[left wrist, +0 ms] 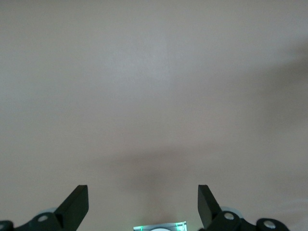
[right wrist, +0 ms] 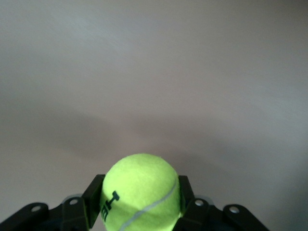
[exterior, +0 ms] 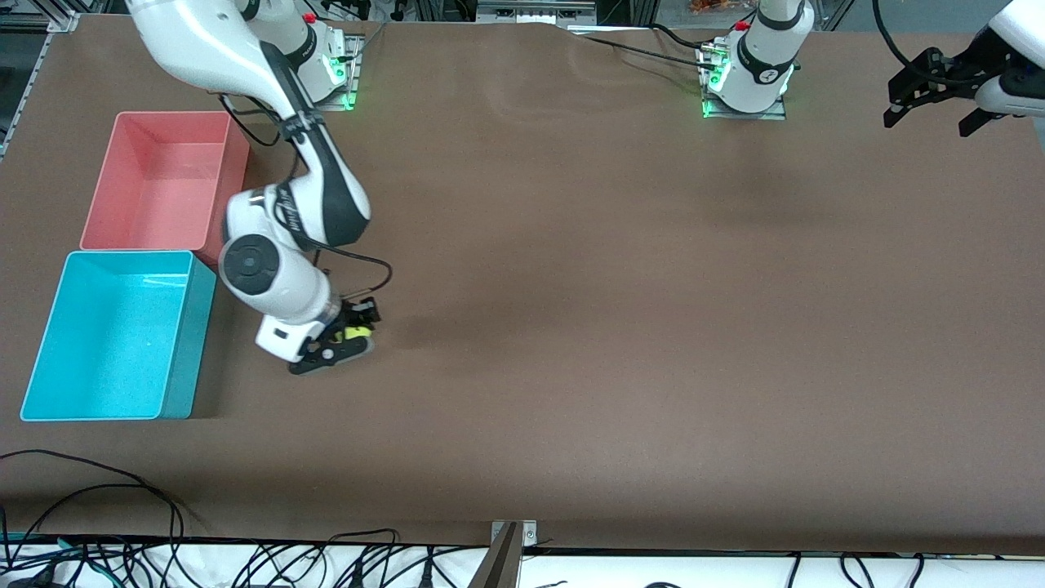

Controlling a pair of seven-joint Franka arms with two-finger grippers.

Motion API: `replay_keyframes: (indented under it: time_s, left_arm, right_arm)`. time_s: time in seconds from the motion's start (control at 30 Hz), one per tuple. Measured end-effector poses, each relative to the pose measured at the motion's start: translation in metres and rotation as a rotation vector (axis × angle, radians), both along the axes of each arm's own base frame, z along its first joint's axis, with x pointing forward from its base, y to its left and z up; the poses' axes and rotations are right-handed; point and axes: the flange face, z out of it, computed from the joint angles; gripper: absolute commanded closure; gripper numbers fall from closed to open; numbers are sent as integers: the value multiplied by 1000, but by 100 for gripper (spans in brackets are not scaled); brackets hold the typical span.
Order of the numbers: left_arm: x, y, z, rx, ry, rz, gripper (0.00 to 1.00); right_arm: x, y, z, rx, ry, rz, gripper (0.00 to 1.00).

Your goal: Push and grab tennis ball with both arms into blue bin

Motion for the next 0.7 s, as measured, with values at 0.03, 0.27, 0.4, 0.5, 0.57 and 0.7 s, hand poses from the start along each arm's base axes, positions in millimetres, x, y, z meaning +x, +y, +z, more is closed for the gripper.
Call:
replay_keyframes:
  time_s: [0.03, 0.27, 0.4, 0.5, 0.57, 0.7]
  left_arm:
    - [2, 0, 0, 0, 1, 0, 0]
    - [11, 2, -11, -3, 23, 2, 0]
    - [12, 3, -12, -3, 34, 5, 0]
    - [10, 5, -8, -4, 36, 8, 0]
    - [10, 7, -4, -4, 31, 10, 0]
    - [8, 13, 8, -6, 13, 22, 0]
  right_arm:
    - [0, -13, 5, -8, 17, 7, 70]
    - [-1, -116, 21, -50, 104, 54, 70]
    - [-4, -166, 20, -52, 132, 72, 70]
    - [-8, -201, 16, -44, 150, 75, 70]
    - [-9, -219, 14, -38, 157, 75, 70]
    - [-15, -255, 5, -29, 177, 64, 70]
